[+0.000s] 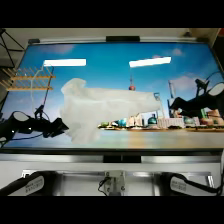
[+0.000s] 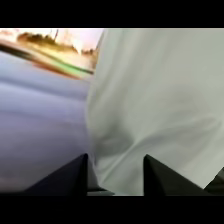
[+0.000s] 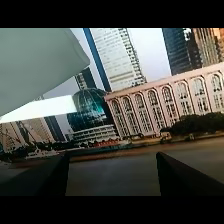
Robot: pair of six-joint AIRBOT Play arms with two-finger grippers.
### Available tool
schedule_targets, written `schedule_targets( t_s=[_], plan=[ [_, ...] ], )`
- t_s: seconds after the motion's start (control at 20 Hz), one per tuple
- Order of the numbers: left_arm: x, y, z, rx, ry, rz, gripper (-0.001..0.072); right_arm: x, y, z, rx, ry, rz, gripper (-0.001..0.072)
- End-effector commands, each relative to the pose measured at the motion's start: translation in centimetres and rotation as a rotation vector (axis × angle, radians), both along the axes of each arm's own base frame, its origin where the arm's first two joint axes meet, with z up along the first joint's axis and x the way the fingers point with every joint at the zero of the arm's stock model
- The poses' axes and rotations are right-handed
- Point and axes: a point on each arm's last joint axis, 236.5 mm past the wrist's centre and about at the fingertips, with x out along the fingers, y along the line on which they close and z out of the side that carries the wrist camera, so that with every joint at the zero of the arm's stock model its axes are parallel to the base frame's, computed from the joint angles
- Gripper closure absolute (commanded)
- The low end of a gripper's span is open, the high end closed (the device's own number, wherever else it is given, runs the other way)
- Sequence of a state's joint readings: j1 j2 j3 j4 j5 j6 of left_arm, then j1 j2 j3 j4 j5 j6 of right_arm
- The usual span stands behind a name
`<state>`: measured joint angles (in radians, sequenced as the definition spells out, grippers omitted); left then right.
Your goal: Fold the shirts.
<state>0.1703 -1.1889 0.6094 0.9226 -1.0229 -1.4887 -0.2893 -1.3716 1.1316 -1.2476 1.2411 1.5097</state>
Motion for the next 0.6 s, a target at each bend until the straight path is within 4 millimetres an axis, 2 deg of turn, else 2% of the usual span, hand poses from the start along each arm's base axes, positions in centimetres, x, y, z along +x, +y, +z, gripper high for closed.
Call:
schedule_targets(
  t_s=[0.0,0.05,0.3,0.55],
  plan=[
    [1.2,-0.7,-0.3,-0.005,-0.05,0.051,0.0651,0.8,2.0,-2.3,0.022,0.029,0.034,0.0049],
    [1.2,-0.7,-0.3,-0.002,-0.059,0.041,0.0672,1.3,2.4,-3.0,0.019,0.024,0.035,0.0049],
    [1.0,-0.6,0.1,-0.004,-0.067,0.013,0.0672,4.1,3.8,-5.7,0.059,-0.005,-0.049,0.0061],
    [0.8,-0.7,0.1,-0.007,-0.062,0.009,0.0672,7.0,5.7,-6.6,0.187,-0.063,-0.159,0.0061]
  ],
)
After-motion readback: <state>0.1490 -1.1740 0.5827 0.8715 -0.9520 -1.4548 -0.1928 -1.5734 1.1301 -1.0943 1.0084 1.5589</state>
